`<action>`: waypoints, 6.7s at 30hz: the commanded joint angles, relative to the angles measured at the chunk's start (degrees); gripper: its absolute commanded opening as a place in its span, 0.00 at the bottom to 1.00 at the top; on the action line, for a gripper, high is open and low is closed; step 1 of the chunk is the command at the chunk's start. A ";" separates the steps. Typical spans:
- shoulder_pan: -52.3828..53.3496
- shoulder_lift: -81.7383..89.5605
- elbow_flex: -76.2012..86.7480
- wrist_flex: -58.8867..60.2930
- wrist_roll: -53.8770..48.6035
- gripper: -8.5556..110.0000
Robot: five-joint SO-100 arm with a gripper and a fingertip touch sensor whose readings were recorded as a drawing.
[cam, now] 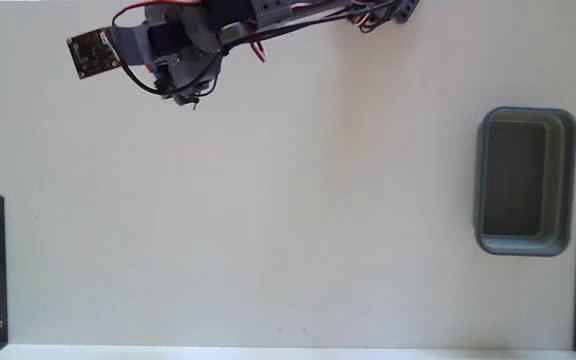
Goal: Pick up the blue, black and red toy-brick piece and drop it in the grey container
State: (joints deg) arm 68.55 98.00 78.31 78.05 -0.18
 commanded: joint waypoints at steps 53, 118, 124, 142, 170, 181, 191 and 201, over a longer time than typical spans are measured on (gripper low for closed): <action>-27.32 -3.90 -17.28 9.45 0.18 0.60; -105.95 -4.90 -12.41 3.65 0.18 0.60; -105.95 -4.90 -12.41 3.65 0.18 1.00; -105.95 -4.90 -12.41 3.65 0.18 1.00; -105.86 -4.78 -12.29 3.65 0.18 1.00; -103.62 -1.84 -9.37 3.67 0.18 1.00; -99.43 3.65 -3.93 3.70 0.18 1.00; -93.88 10.92 3.29 3.74 0.18 1.00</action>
State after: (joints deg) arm -26.54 102.92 80.07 81.65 -0.26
